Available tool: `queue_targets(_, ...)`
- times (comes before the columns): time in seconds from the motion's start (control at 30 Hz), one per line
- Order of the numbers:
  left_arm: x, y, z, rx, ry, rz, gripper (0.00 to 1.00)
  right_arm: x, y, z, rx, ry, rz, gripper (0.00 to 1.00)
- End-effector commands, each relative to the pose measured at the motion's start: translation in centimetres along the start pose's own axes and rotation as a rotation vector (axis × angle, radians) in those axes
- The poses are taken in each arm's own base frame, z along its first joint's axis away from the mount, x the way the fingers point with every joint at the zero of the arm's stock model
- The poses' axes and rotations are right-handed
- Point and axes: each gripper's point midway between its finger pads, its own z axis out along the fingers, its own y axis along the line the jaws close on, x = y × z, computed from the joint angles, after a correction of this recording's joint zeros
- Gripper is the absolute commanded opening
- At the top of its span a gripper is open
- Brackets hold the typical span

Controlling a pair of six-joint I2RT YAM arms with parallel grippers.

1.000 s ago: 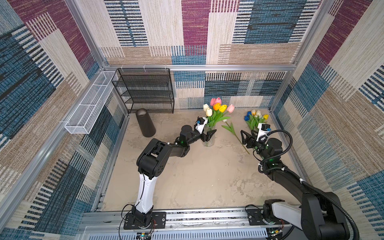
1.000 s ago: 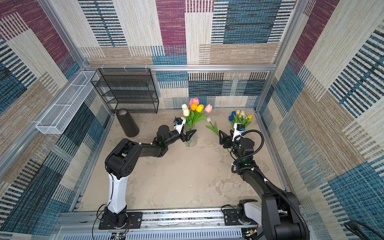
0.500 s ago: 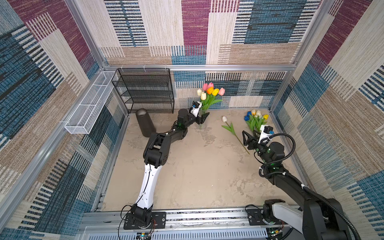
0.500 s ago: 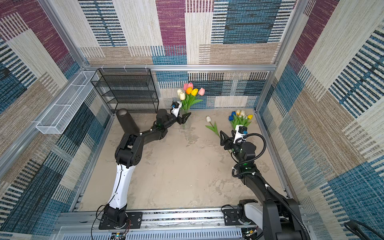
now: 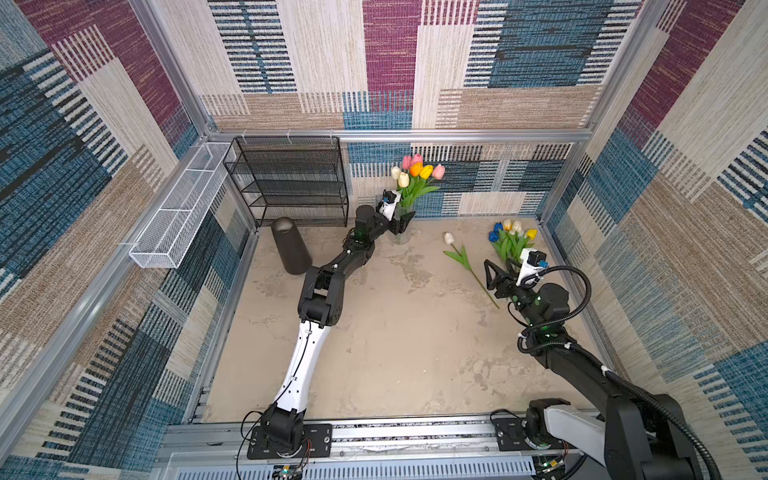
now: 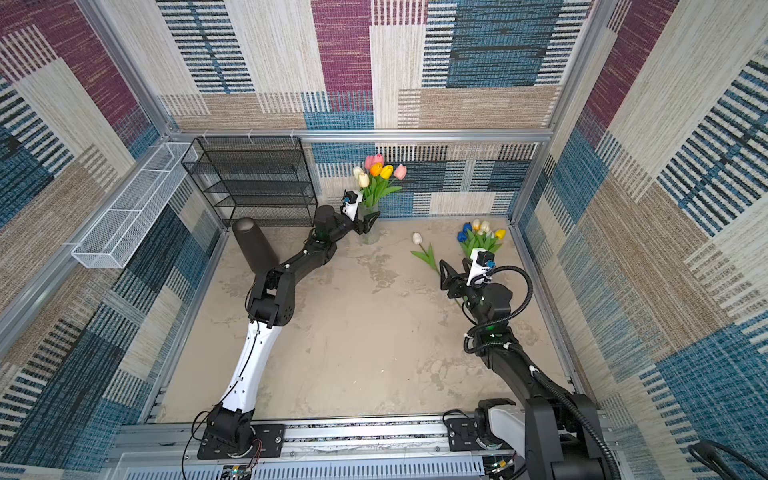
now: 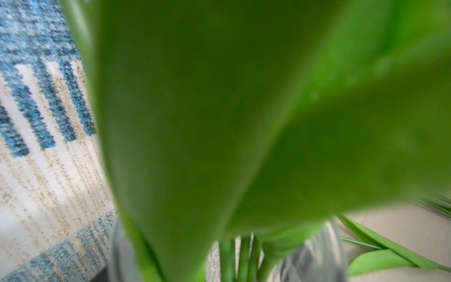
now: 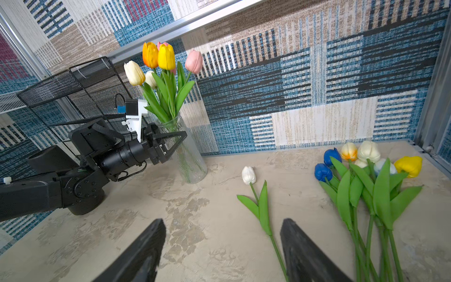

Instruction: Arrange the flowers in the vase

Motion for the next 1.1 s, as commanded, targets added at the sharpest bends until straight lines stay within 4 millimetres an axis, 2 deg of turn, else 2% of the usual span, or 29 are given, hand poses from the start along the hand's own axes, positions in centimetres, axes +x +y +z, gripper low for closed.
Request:
queue_targets(0.0, -1.3, 0.0, 0.0, 0.013, -0.038, 0.051, 0.37, -1.1, 0.6, 0.2, -0.029, -0.031, 0.001, 0.78)
queue_targets(0.07, -1.2, 0.1, 0.0, 0.013, -0.037, 0.046, 0.43, -1.3, 0.7, 0.2, -0.033, -0.036, 0.001, 0.78)
queue_targets(0.1, -1.4, 0.2, -0.1, 0.012, -0.038, 0.044, 0.53, -1.3, 0.7, 0.2, -0.034, -0.037, 0.001, 0.78)
queue_targets(0.17, -1.4, 0.1, -0.2, 0.017, -0.04, 0.04, 0.83, -1.5, 0.8, 0.1, -0.036, -0.041, 0.0, 0.78)
queue_targets(0.2, -1.6, 0.0, -0.3, 0.016, -0.041, 0.041, 0.9, -1.6, 0.9, 0.1, -0.038, -0.044, -0.003, 0.78)
queue_targets(0.27, -1.9, -0.1, -0.4, 0.018, -0.04, 0.04, 0.99, -1.7, 1.0, 0.0, -0.04, -0.046, -0.003, 0.78)
queue_targets(0.33, -2.5, 0.1, -0.5, 0.012, -0.04, 0.034, 0.99, -1.8, 1.1, -0.1, -0.044, -0.049, -0.005, 0.78)
queue_targets(0.37, -1.9, 0.1, -0.6, 0.014, -0.009, 0.019, 0.99, -1.9, 1.1, -0.2, -0.045, -0.051, -0.005, 0.78)
queue_targets(0.53, -1.9, 0.3, -1.4, 0.01, 0.013, 0.018, 0.99, -2.3, 1.5, -0.6, -0.063, -0.068, -0.005, 0.79)
queue_targets(0.73, -3.0, -0.1, -4.5, -0.024, 0.009, 0.052, 0.99, -2.8, 1.7, -0.9, -0.061, -0.08, -0.011, 0.79)
queue_targets(0.97, -5.3, -1.7, -10.9, -0.109, 0.015, 0.098, 0.99, -2.6, 1.9, -1.0, -0.078, -0.08, 0.02, 0.8)
queue_targets(1.07, -7.3, -2.8, -15.8, -0.207, 0.003, 0.105, 0.99, -2.7, 3.0, -1.4, -0.127, -0.086, -0.007, 0.84)
